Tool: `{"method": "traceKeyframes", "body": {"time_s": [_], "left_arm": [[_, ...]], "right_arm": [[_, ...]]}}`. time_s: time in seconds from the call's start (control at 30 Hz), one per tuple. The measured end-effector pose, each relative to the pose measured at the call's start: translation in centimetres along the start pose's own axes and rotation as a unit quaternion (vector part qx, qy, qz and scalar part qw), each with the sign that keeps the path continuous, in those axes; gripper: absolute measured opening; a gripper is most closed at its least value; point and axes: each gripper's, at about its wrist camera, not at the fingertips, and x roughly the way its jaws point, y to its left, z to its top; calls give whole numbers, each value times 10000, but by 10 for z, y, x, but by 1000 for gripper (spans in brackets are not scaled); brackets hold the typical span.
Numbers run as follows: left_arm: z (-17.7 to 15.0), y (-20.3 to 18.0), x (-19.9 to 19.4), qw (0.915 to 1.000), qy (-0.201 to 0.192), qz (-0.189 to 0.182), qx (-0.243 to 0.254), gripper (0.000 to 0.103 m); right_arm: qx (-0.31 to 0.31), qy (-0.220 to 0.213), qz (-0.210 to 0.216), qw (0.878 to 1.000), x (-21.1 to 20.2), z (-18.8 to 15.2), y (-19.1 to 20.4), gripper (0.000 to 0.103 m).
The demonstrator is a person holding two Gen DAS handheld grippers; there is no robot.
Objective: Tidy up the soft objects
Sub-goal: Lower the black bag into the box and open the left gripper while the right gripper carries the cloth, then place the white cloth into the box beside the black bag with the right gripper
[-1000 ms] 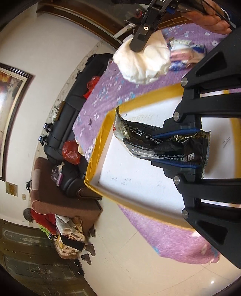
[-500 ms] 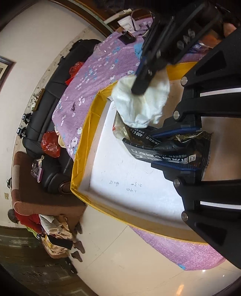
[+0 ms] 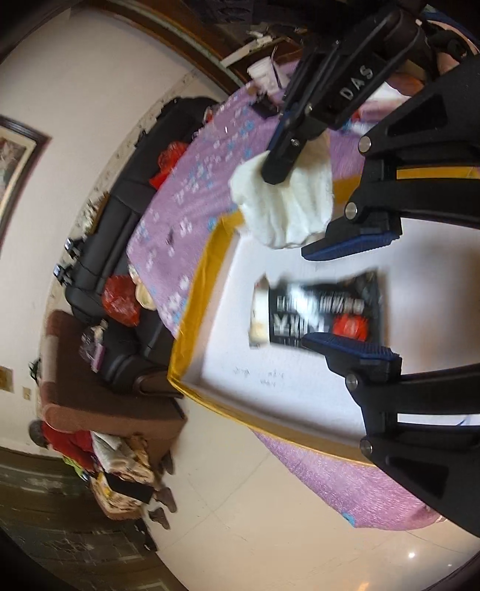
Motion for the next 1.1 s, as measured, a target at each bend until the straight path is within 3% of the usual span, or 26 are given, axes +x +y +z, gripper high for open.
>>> {"method": "traceKeyframes", "body": {"time_s": [0.17,0.27,0.5,0.6,0.67,0.77,0.9,1.1], "left_arm": [[1,-30,-45,9989,-341,-254,208,39],[1,-47,-70,9974,-580,-177,392,38],[-6,-55,-103,9931,-1011,-458,389,40],[-18,-62,-98,9924,-1007,-606,375,41],[-26,-72,-88,9934,-847,-600,486,41],[-37,-85,-72,9935,-697,-599,671,41],[-49,-86,-54,9942,-624,-676,560,41],[-65,-74,-43,9949,-608,-741,300,41]], "right_arm": [[-534,-559,-66,9970,-63,-1,30,8],[-731,-740,-127,9945,-87,-10,39,8],[-307,-878,207,9954,-120,-19,6,8],[-220,-1214,-47,9923,-145,-26,-16,8],[-570,-1383,-583,9870,-153,-31,-16,8],[-996,-1440,-896,9805,-154,-50,-10,8],[-650,-1003,-421,9919,-137,-76,-17,8],[-240,-862,-271,9956,-133,-99,-40,9]]}}
